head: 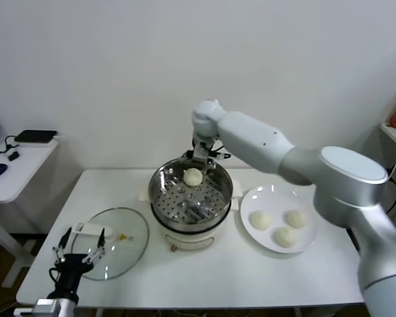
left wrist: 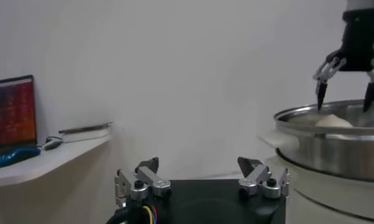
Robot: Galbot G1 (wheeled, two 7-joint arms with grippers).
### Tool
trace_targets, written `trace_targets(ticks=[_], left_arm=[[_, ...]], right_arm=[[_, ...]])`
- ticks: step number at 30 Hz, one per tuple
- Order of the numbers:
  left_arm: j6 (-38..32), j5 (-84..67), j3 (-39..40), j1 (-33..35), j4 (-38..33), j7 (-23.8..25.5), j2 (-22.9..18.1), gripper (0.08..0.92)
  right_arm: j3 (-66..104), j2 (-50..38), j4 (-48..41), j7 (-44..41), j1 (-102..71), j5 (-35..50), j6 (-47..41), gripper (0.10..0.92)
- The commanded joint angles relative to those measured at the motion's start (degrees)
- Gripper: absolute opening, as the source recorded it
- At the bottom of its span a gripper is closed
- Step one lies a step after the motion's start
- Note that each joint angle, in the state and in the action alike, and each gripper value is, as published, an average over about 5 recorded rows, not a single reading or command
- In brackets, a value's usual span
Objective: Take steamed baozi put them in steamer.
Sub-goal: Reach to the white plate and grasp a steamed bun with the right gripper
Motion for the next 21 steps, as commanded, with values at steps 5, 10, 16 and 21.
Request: trace_targets(ticks=[5,10,16,21], left_arm=[[0.9,-1.8,1.0,-0.2,-0.9,0.1,0.5,0.823],[0.6,-1.9,1.9,-0.1,-1.0,0.1,0.8,0.823],[0.5,-1.6,2.6,-0.5,-0.9,0.2,0.8,0.823],[0.6,-1.5,2.9,-0.7,-1.1,0.2,0.7,0.823]], right_arm=[[-14.7,-18.5,12.4,-2.0,13.4,31.2,-19.9,0.823],[-16.9,-26.3,12.8,-1.6,12.7,38.3,-30.0,0.823],[-19.4,-32.6,11.5,-0.9,11.7,44.5,-37.6,0.823],[-15.8,-35.8,10.8,-0.5,4.6,40.5,-40.3,0.823]])
